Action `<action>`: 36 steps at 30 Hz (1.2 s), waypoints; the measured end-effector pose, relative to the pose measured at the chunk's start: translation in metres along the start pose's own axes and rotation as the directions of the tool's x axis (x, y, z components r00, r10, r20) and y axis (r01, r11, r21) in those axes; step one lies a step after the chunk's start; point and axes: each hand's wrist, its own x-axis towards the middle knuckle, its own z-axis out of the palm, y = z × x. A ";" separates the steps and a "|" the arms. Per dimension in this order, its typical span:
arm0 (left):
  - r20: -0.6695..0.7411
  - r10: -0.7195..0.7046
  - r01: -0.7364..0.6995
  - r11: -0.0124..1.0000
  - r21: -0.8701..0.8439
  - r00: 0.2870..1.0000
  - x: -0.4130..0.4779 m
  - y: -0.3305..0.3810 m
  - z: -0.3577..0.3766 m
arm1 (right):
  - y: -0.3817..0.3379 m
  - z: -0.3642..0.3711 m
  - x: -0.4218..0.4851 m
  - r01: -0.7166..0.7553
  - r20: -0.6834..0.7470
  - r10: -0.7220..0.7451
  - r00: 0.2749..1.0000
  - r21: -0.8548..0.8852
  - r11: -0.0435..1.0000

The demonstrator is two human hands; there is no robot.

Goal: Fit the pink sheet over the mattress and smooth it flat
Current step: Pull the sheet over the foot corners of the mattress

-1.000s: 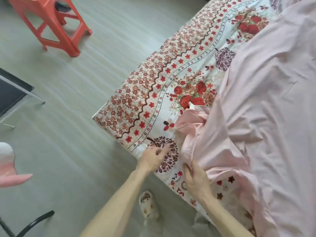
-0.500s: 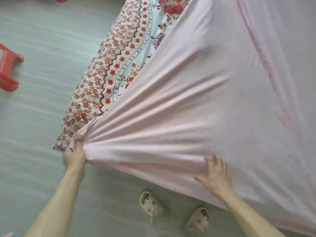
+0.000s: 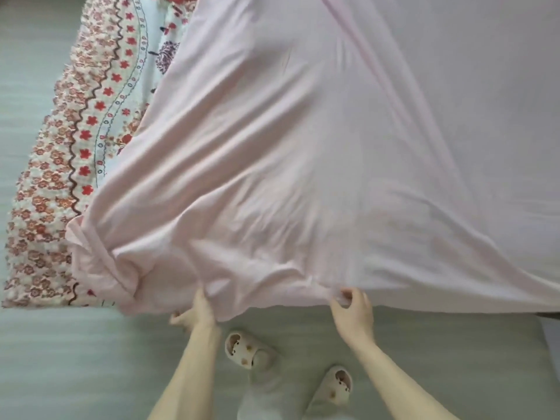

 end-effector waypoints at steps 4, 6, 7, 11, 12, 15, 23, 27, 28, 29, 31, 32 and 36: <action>0.167 -0.086 0.093 0.995 -0.034 0.982 -0.023 -0.053 0.026 | 0.052 -0.030 0.020 -0.383 -0.031 0.425 0.905 0.376 0.843; 0.163 -0.042 0.033 0.998 0.052 0.986 -0.037 -0.072 0.032 | 0.081 -0.043 0.030 -0.486 0.062 0.535 0.842 0.516 0.705; 0.185 -0.035 0.022 0.997 0.074 0.982 -0.042 -0.078 0.033 | 0.094 -0.050 0.035 -0.512 0.104 0.559 0.823 0.565 0.647; 0.246 -0.010 -0.022 0.992 0.128 0.969 -0.063 -0.085 0.020 | 0.113 -0.071 0.044 -0.579 0.281 0.553 0.784 0.651 0.491; 0.241 0.005 -0.039 0.990 0.138 0.970 -0.070 -0.085 0.013 | 0.113 -0.074 0.042 -0.594 0.323 0.540 0.777 0.661 0.458; 0.248 0.040 -0.066 0.993 0.095 0.968 -0.091 -0.079 0.001 | 0.105 -0.087 0.037 -0.593 0.392 0.493 0.777 0.719 0.362; 0.524 0.062 0.125 0.941 -0.314 0.849 -0.120 -0.057 -0.006 | 0.115 -0.106 0.032 -0.690 0.560 0.443 0.700 0.689 0.221; 0.648 0.056 0.213 0.920 -0.328 0.759 -0.128 -0.061 -0.017 | 0.123 -0.097 0.015 -0.720 0.627 0.392 0.673 0.676 0.154; 0.681 0.051 0.228 0.922 -0.313 0.730 -0.129 -0.063 -0.020 | 0.122 -0.093 0.011 -0.725 0.650 0.356 0.671 0.675 0.134; 0.708 0.038 0.233 0.931 -0.282 0.705 -0.132 -0.064 -0.024 | 0.120 -0.088 0.008 -0.726 0.669 0.313 0.674 0.677 0.118; 0.740 0.000 0.233 0.949 -0.213 0.673 -0.134 -0.065 -0.032 | 0.110 -0.083 -0.001 -0.723 0.686 0.251 0.683 0.683 0.100; 0.757 -0.021 0.225 0.960 -0.168 0.653 -0.131 -0.065 -0.034 | 0.102 -0.080 -0.004 -0.717 0.685 0.232 0.691 0.691 0.097; 0.750 -0.054 0.165 0.984 -0.073 0.659 -0.120 -0.064 -0.041 | 0.066 -0.063 -0.026 -0.656 0.644 0.197 0.739 0.755 -0.004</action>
